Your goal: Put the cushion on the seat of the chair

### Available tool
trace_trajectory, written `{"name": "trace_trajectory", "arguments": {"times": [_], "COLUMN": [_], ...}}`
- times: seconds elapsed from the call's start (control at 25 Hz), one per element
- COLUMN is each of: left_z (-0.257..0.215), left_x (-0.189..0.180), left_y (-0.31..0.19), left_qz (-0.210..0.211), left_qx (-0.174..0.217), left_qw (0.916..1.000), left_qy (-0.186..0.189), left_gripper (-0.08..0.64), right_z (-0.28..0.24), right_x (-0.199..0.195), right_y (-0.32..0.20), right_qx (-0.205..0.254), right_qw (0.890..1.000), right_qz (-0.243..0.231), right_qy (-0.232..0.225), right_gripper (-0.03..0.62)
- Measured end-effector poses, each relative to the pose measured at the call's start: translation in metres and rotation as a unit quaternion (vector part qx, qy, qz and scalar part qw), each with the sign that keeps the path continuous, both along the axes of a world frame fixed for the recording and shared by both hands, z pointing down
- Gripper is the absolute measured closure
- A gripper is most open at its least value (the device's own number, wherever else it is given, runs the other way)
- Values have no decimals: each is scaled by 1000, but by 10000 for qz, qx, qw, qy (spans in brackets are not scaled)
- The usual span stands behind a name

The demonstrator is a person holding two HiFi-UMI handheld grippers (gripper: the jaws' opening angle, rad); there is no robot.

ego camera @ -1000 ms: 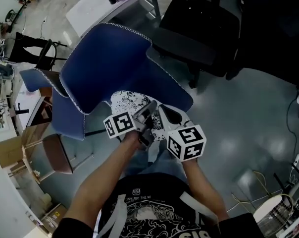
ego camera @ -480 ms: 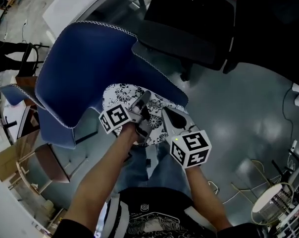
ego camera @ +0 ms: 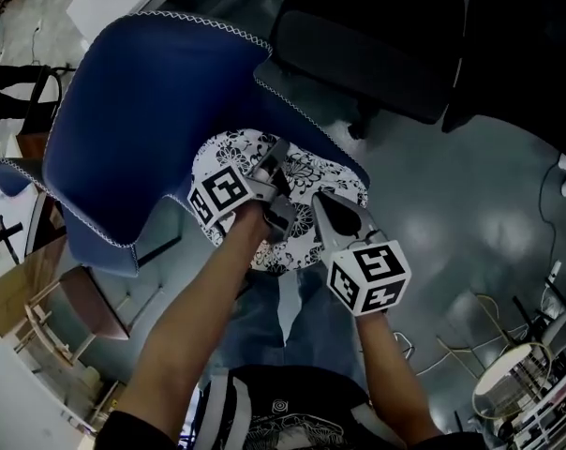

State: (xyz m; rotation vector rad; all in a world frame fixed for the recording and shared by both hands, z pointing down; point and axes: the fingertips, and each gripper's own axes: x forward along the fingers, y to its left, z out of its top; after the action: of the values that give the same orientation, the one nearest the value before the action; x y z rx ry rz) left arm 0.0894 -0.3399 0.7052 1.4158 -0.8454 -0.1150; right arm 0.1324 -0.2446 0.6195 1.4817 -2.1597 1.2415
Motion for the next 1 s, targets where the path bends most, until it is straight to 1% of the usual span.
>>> {"name": "trace_trajectory", "arguments": {"times": [0.12,0.24,0.4,0.52,0.64,0.8,0.92,1.0], "left_z": [-3,-5,-14,-34,-61,-96,-120,-140], "left_x": [-5,-7,-3,5,14,13,5,2], "left_y": [-8,-9,-7,4,18,35,45,50], "left_qz": [14,62,132,429,818,1053,1177,1224], "left_qx": [216,254,271,465,769,1121,1456,1684], "left_qw": [9998,9996,9995,9980,9936,9868,9774,9708], "left_qy": [53,70,117,82,-104,-513,-981,-1194], "left_gripper": [445,445,446,456,472,474,491,497], "right_z": [6,7,2,-9,-27,-49,-65,-77], "right_x": [0,-1,-3,-4,-1,5,6,4], "right_y": [3,4,-1,-3,-9,-15,-14,-12], "right_qx": [-54,-79,-19,71,221,387,498,563], "right_qw": [10000,9999,9999,10000,9997,9992,9985,9980], "right_qz": [60,135,102,63,49,-7,-103,-165], "right_qy": [46,34,9,-22,-50,-140,-193,-253], "right_gripper": [594,594,594,594,594,594,594,594]}}
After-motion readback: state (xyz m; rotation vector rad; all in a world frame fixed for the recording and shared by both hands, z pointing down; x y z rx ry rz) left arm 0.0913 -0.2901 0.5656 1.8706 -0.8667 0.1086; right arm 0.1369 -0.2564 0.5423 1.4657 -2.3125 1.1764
